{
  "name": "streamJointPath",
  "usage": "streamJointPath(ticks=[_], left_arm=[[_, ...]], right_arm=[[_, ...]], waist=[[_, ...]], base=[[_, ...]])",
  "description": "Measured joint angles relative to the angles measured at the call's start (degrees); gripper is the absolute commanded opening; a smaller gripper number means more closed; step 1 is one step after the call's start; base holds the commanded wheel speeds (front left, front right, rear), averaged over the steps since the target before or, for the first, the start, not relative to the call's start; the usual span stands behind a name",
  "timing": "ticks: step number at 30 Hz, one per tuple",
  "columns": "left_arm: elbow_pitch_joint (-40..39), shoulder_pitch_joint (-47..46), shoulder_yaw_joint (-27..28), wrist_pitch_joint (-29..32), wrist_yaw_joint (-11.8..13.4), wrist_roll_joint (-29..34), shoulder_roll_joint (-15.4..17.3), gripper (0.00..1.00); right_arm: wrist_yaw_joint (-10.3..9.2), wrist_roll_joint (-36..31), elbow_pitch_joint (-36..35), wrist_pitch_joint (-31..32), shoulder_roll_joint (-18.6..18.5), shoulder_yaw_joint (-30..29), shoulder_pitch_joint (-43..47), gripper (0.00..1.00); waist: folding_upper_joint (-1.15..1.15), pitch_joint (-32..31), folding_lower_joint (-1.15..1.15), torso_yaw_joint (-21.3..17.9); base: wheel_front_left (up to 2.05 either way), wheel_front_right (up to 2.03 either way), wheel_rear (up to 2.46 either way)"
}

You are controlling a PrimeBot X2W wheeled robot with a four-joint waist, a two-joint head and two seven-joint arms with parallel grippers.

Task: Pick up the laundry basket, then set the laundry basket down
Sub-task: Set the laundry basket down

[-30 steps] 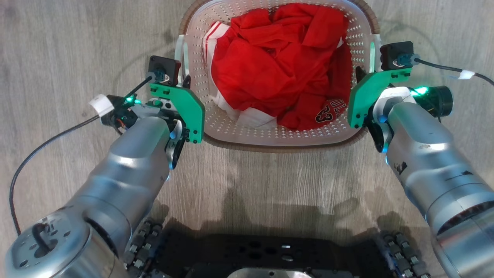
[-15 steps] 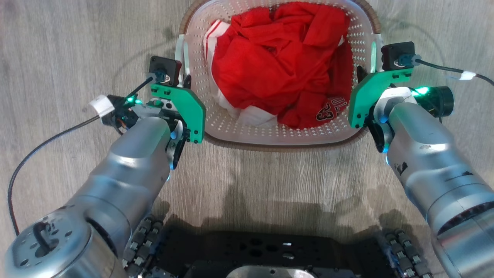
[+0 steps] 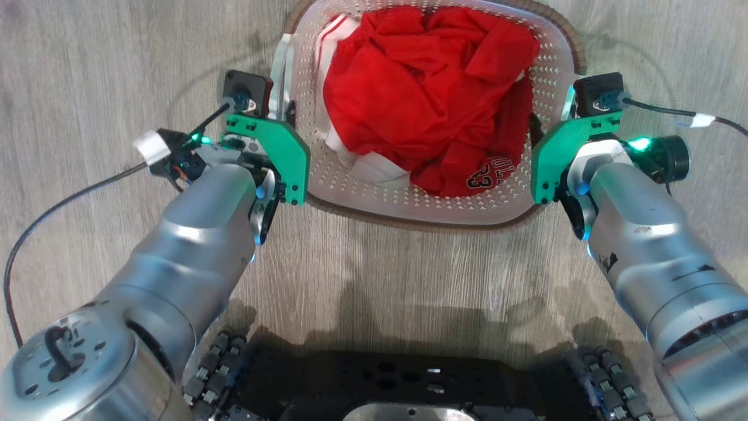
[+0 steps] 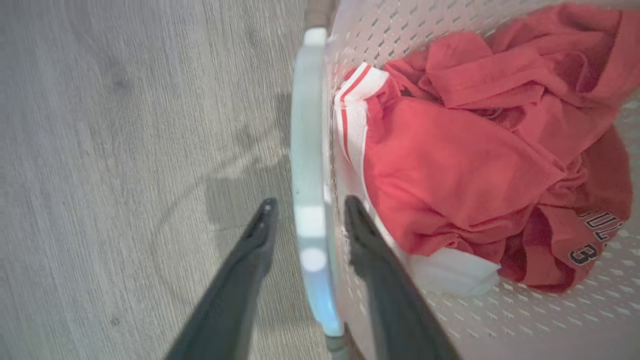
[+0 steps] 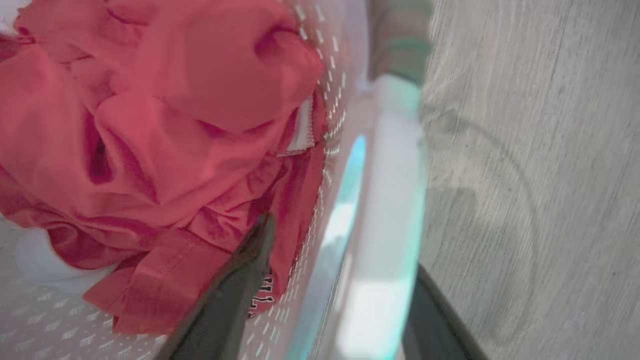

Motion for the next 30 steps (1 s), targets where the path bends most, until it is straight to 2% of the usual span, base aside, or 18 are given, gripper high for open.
streamJointPath(ticks=[1,2,16,23,26,30], left_arm=[[0.0,-0.1,0.0,0.0,0.0,-0.4,0.0,0.96],[0.0,-0.1,0.0,0.0,0.0,-0.7,0.0,1.00],[0.4,0.7,-0.7,-0.1,0.3,-2.5,0.0,1.00],[0.5,1.0,-0.2,-1.5,0.2,-2.5,0.0,1.00],[-0.5,1.0,2.2,-1.6,0.1,-2.1,0.1,1.00],[-5.9,1.7,8.3,-1.7,1.3,2.4,1.3,1.00]], right_arm=[[0.00,-0.1,0.0,0.0,0.0,-0.2,0.0,1.00],[0.00,-0.2,0.0,0.0,0.0,-0.5,-0.1,1.00],[0.00,-2.1,0.0,-0.6,0.0,-2.8,-0.1,1.00],[0.00,-3.2,0.1,-2.9,0.0,-3.1,-0.1,1.00],[0.00,-3.5,0.0,-4.3,0.0,-3.1,-0.1,1.00],[0.00,-3.6,-0.8,-5.5,0.0,-3.1,0.0,1.00]], waist=[[0.00,-0.1,0.00,0.0],[0.00,-0.3,0.00,0.0],[0.00,-3.1,0.00,0.1],[0.00,-5.8,0.00,0.0],[0.00,-7.3,0.00,-0.1],[0.00,-9.8,0.00,-0.2]], base=[[0.00,0.00,0.00],[0.00,0.00,0.00],[0.00,0.00,0.00],[0.00,0.00,0.00],[0.00,0.00,0.00],[0.00,0.00,0.00]])
